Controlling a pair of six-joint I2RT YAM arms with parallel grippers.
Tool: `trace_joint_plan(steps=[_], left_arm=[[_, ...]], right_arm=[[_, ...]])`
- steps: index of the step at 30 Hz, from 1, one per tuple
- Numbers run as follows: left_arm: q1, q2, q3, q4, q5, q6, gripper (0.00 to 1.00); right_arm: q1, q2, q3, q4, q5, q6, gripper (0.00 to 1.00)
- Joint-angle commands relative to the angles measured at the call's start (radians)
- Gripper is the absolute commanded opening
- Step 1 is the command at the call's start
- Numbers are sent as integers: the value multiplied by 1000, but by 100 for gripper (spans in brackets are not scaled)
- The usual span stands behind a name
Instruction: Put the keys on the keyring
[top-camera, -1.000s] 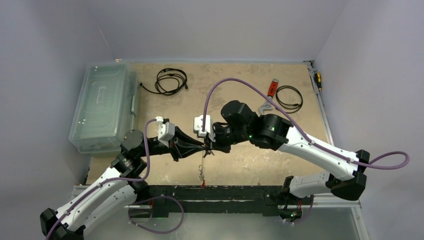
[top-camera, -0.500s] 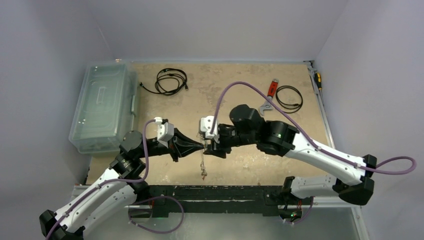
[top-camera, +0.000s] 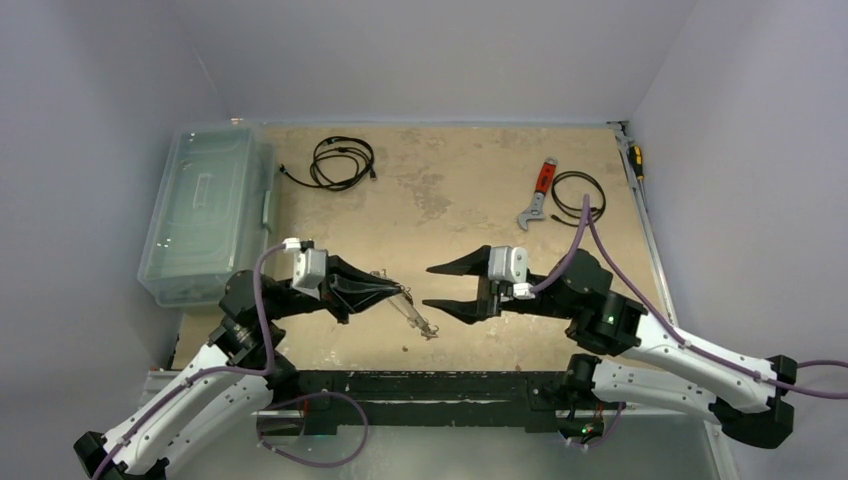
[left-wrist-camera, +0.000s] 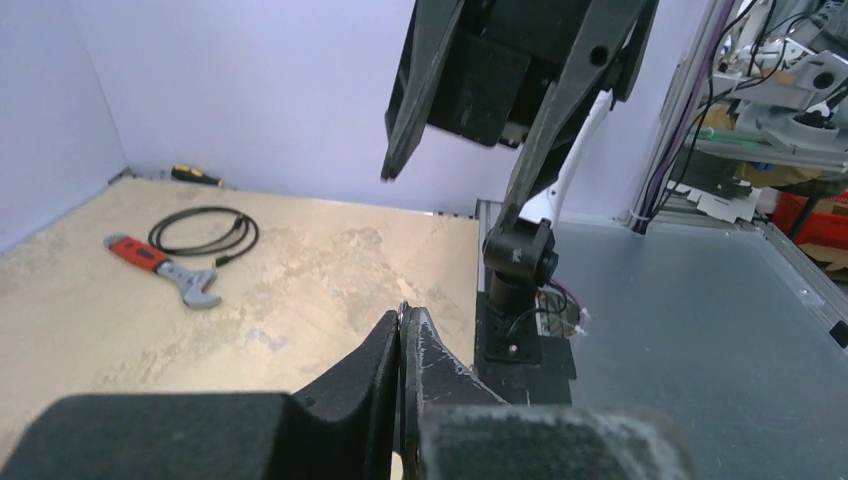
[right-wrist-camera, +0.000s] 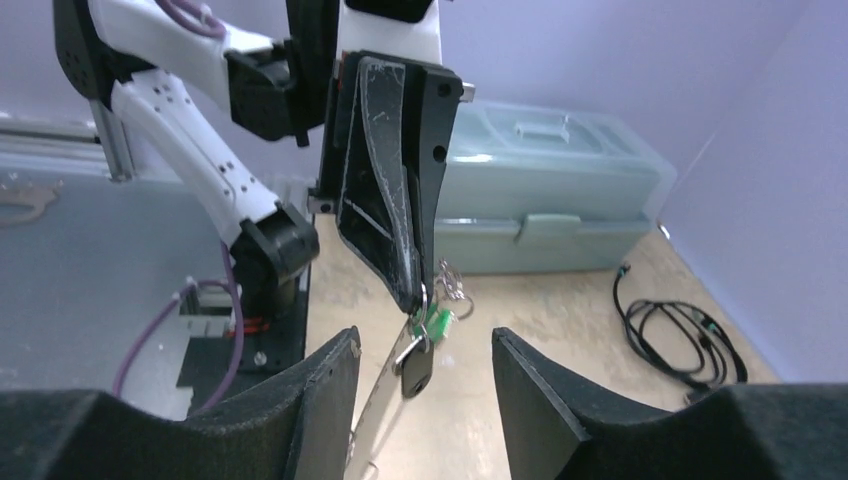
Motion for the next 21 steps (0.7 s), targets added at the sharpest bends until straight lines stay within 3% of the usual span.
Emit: trace_joint_plan(steps=[1, 3, 7, 21], left_arm=[[0, -17, 25, 184, 22, -47, 0], [1, -29, -15, 264, 18, -63, 0], [2, -54, -31, 275, 22, -70, 0], [1, -72, -56, 314, 43, -109, 0]], right_arm=[[3, 42, -29, 193, -77, 63, 51], [3, 55, -32, 216, -109, 70, 48], [3, 64, -32, 228, -131, 71, 43], [3, 176, 3, 269, -224, 85, 46]])
